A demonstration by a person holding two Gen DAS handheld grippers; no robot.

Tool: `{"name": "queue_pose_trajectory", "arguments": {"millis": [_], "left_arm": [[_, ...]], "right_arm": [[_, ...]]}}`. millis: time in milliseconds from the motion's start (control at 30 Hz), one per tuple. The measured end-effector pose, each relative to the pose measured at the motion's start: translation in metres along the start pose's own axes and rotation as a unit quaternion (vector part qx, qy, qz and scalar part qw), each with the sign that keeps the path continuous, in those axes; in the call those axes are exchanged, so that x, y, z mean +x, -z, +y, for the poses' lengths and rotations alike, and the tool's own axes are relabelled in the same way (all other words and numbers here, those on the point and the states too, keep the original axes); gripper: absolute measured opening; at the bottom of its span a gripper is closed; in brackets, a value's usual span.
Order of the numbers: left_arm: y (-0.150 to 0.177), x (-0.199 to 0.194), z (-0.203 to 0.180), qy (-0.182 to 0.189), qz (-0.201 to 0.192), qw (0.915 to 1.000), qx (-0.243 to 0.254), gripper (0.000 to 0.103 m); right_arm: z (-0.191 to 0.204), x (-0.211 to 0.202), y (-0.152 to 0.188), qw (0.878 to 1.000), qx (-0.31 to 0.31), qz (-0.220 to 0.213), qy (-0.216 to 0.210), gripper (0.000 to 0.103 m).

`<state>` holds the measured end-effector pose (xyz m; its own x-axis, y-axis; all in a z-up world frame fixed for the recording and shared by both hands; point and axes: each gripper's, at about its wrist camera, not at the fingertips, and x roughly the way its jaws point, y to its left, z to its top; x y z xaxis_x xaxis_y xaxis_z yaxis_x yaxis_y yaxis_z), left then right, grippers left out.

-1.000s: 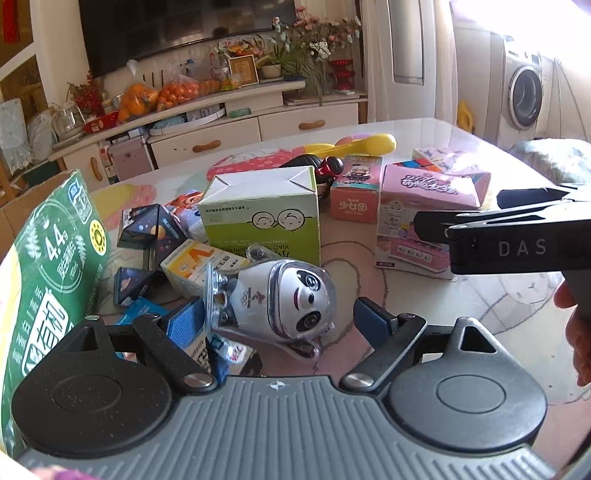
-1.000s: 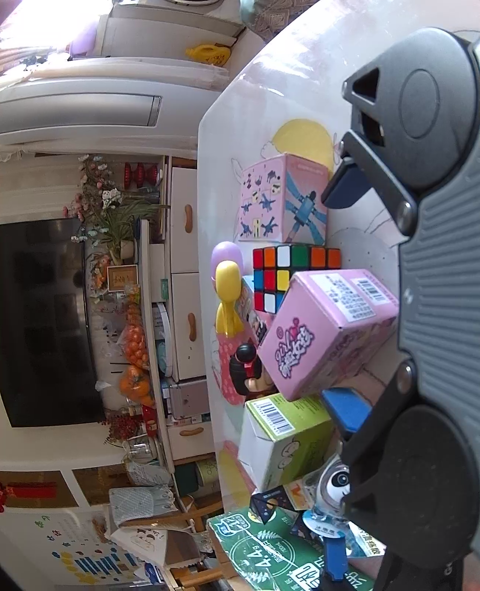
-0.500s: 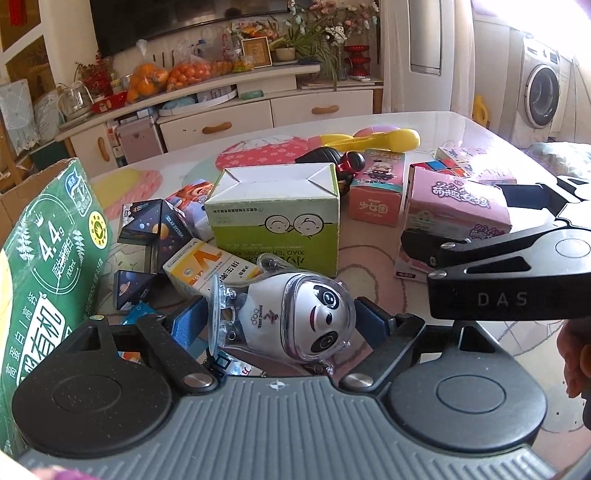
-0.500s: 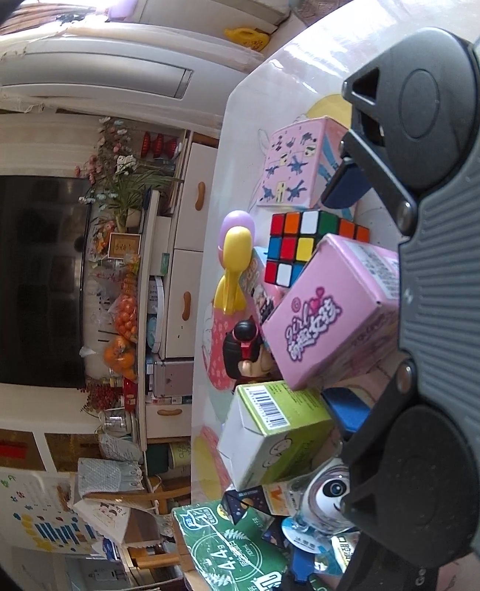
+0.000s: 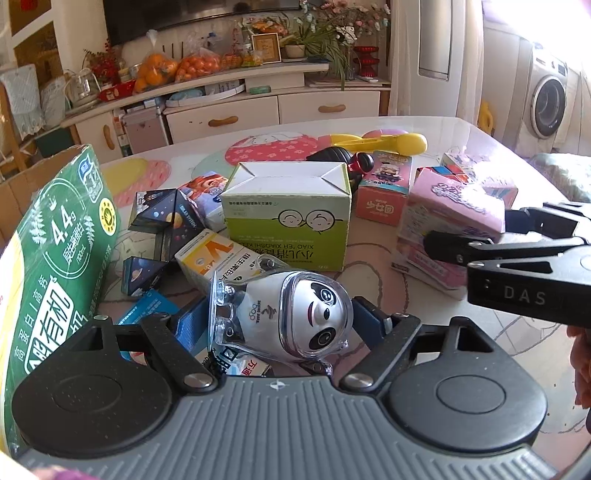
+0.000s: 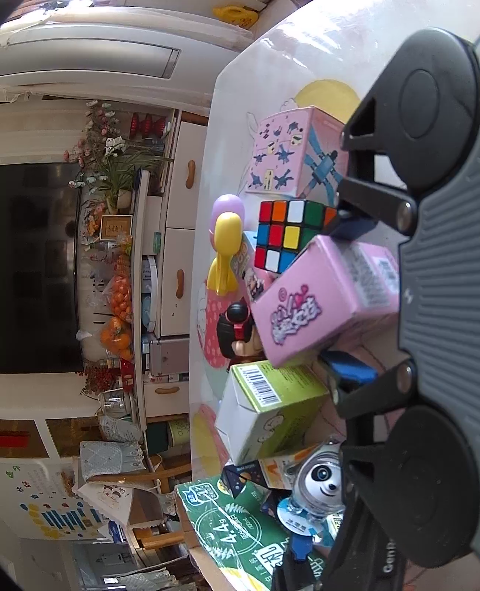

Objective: Organize rigid objects
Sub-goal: 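Close left tool on the panda figurine while right tool grasps the pink box, then carry both held objects over the cardboard box and open both tools to drop them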

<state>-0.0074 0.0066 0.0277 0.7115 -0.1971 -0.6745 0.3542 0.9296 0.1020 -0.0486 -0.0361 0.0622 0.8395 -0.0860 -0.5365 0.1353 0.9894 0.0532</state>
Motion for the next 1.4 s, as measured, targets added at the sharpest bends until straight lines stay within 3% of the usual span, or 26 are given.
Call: {"name": "queue_pose_trajectory", "arguments": {"millis": [133, 533, 900, 1100, 1400], "left_arm": [[0.001, -0.003, 0.003, 0.002, -0.006, 1.0, -0.007, 0.103], [-0.004, -0.034, 0.024, 0.02, -0.046, 0.998, -0.039, 0.102], [-0.011, -0.081, 0.055, 0.024, -0.109, 0.9917, -0.065, 0.102], [-0.011, -0.103, 0.08, 0.015, -0.133, 0.9869, -0.09, 0.102], [-0.005, -0.132, 0.125, -0.013, -0.156, 0.9786, -0.133, 0.102]], "right_arm": [[0.004, -0.001, 0.002, 1.0, -0.001, 0.005, -0.009, 0.045], [0.027, -0.009, 0.008, 1.0, -0.016, -0.01, 0.022, 0.043], [0.052, -0.039, -0.005, 0.996, -0.026, -0.068, 0.049, 0.043], [0.081, -0.051, -0.018, 0.994, -0.031, -0.095, 0.033, 0.043], [0.141, -0.061, -0.044, 0.992, -0.049, -0.116, -0.025, 0.043]]}}
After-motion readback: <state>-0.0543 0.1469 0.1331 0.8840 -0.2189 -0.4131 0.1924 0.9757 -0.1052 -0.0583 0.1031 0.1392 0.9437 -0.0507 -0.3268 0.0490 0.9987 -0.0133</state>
